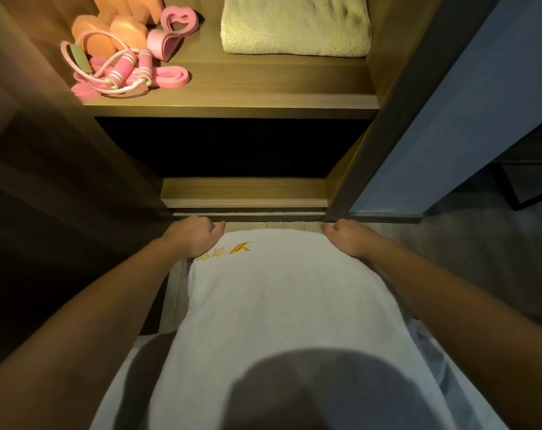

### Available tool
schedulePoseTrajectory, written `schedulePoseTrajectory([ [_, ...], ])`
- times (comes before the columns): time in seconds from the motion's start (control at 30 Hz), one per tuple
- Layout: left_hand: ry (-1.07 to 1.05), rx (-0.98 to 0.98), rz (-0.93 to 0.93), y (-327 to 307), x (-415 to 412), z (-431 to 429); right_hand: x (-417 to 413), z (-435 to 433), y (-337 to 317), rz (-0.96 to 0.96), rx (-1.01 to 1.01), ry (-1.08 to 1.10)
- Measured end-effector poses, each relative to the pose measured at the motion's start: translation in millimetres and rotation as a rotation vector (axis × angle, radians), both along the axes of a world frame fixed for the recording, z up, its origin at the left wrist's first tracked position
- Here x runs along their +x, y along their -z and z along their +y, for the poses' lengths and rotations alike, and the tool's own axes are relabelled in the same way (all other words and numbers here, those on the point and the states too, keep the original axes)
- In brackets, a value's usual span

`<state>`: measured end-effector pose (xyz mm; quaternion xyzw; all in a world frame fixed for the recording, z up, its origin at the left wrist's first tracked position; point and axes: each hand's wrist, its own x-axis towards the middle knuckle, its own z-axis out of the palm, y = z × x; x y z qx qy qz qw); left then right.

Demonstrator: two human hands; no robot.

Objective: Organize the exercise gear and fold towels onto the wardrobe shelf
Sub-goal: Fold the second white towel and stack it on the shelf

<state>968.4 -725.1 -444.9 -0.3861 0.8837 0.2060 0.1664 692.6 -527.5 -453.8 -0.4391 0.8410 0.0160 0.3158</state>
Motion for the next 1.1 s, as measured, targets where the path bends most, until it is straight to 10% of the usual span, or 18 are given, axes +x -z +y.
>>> schedulePoseTrajectory([
  [0.23, -0.356, -0.013, 0.281, -23.2, 1.5, 59.2, 32.1, 11.1, -24.8, -0.036, -0.238, 0.113],
  [0.47, 0.024, -0.074, 0.181, -38.0, 26.5, 181.3, 100.6, 88.0, -36.8, 0.072, -0.19, -0.169],
  [0.73, -0.679, 0.407, 0.274, -31.9, 84.2, 179.0, 101.8, 114.7, -47.6, 0.021, -0.013, 0.095],
  [0.97, -1.078, 0.622, 0.311, -26.0, 104.6, 171.8, 132.5, 97.2, -45.9, 0.218, -0.097, -0.095],
  [1.1, -1.054, 0.394, 0.473, -24.2, 100.6, 167.4, 121.6, 93.5, -45.7, 0.166, -0.083, -0.069],
])
